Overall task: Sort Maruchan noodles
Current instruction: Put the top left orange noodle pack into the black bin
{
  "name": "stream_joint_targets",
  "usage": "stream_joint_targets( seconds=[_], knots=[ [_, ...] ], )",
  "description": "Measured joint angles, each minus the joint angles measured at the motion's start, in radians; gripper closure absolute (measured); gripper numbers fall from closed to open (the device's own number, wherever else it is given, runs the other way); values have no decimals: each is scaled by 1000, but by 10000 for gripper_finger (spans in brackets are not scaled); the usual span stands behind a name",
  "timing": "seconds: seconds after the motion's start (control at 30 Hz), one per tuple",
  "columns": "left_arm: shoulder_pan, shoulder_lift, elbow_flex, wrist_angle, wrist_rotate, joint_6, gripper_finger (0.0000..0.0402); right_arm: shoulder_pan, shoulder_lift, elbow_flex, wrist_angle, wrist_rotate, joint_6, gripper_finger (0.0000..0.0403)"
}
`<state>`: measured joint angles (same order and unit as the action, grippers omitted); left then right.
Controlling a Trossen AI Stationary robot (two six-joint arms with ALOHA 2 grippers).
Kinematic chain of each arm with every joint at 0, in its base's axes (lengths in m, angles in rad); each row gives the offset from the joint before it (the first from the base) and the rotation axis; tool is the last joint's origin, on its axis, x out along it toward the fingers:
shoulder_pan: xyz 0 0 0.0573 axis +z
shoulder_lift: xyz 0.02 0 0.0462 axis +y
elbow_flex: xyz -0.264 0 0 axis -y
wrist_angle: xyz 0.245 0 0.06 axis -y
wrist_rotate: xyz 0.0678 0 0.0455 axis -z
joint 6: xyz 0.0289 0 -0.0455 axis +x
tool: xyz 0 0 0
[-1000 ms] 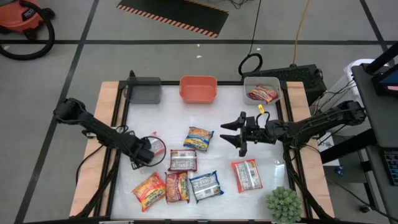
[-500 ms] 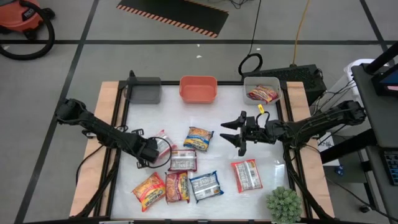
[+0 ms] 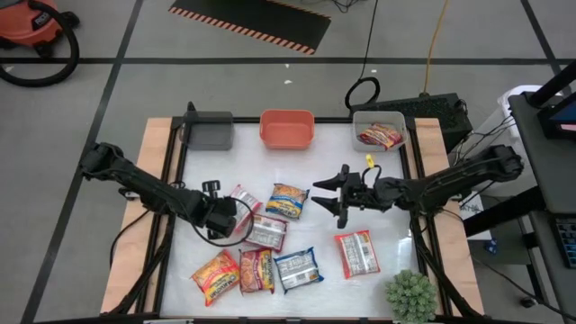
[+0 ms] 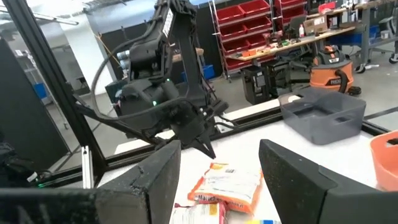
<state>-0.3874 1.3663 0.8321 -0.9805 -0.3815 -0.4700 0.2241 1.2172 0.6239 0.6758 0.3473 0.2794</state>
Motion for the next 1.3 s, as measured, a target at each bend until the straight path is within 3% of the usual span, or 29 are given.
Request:
stream_joint_targets(
  seconds=[0.13,0.23,0.3,0.37,0.63,0.8,0.93,1.07,1.17,1.3],
  knots=[
    [0,0,2,-14,19,-29,400,0,78,2,74,0,1,193],
    [2,0,-1,-49,43,-180,388,0,124,22,74,-3,20,193],
    [11,0,-9,-65,124,-265,369,1,144,41,75,-8,25,193],
    [11,0,-24,-62,177,-316,339,4,159,56,76,-9,26,193],
    [5,2,-124,25,164,-350,185,14,167,70,76,-12,8,193],
    [6,7,-205,211,163,-227,138,5,167,70,76,-11,-18,193],
    [21,2,-250,250,161,-202,134,-10,167,70,76,-10,-23,193],
    [22,0,-273,300,136,-82,148,-25,167,70,77,-10,-23,193],
    [16,1,-282,359,128,-9,189,-34,167,70,76,-10,-23,193],
    [26,5,-284,414,119,28,272,-35,167,70,76,-9,-23,193]
  ],
)
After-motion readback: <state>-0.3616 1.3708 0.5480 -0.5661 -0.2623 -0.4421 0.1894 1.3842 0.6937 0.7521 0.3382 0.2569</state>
